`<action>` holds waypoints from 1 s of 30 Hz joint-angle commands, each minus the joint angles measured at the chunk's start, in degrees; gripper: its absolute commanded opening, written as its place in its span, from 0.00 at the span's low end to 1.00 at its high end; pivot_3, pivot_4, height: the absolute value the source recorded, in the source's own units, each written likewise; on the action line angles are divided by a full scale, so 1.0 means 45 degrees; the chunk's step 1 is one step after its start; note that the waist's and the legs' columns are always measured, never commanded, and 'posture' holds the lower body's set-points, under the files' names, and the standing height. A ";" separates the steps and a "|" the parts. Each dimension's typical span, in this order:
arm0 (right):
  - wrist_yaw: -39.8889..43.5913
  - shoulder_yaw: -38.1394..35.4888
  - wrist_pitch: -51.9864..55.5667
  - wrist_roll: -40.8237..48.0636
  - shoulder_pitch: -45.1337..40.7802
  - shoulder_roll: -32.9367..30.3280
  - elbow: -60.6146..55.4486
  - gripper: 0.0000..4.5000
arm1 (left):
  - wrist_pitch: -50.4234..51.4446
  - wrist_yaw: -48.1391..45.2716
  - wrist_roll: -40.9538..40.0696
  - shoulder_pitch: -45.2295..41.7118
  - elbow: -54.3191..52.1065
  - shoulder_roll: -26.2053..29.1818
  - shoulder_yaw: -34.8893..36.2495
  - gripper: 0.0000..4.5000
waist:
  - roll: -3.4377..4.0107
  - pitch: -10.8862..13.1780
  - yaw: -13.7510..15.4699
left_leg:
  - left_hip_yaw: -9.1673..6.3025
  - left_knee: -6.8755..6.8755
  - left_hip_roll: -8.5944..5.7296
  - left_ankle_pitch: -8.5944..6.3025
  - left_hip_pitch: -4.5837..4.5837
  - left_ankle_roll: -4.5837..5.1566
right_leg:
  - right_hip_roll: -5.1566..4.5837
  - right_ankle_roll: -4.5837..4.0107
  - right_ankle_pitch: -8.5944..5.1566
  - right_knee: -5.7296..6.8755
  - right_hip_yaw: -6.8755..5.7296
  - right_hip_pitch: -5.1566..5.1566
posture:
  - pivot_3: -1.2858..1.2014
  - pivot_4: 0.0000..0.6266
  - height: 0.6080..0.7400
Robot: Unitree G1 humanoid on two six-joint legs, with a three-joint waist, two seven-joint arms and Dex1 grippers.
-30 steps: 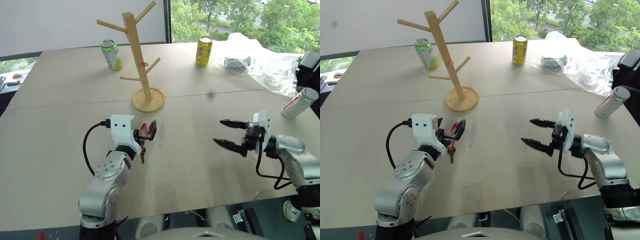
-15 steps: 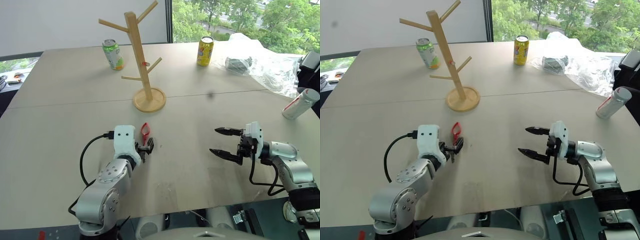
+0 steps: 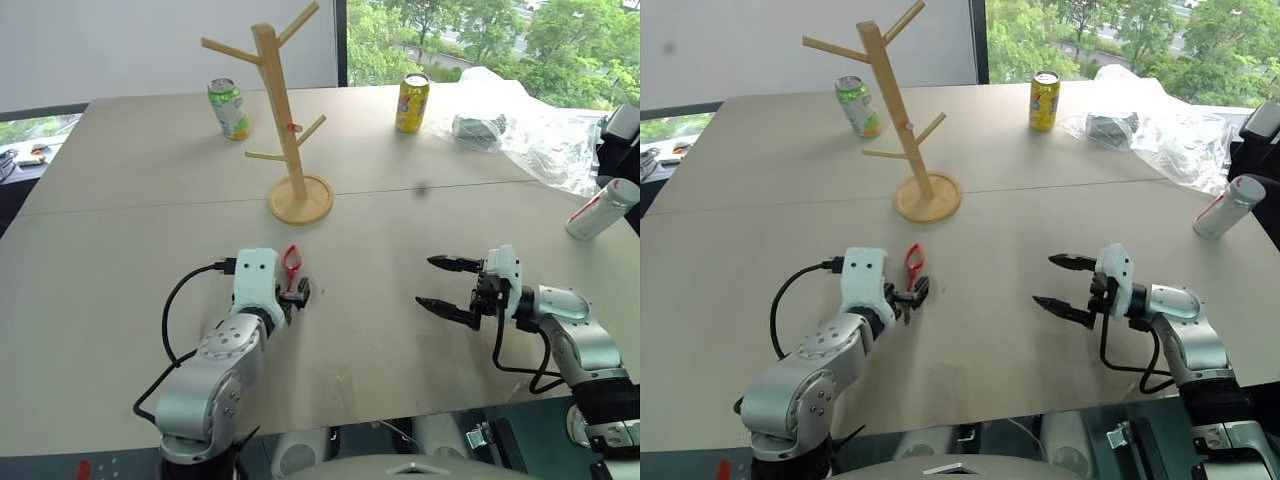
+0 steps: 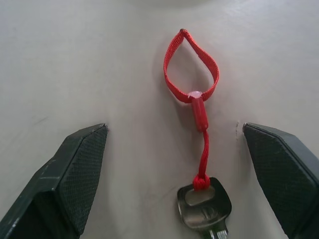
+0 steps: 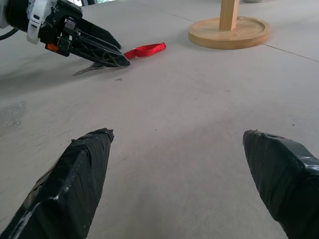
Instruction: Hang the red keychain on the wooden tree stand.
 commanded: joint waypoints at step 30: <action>-0.0399 -0.0237 0.0513 0.0177 0.0010 0.0023 -0.0626 1.00 | -0.0202 -0.0415 0.0700 -0.0732 0.0438 -0.0402 0.0209 0.01 | -0.0005 0.0002 -0.0004 | -0.0007 -0.0001 -0.0001 -0.0002 0.0049 -0.0001 | -0.0008 0.0001 -0.0002 -0.0003 -0.0005 0.0053 | 0.52 0.24 1.00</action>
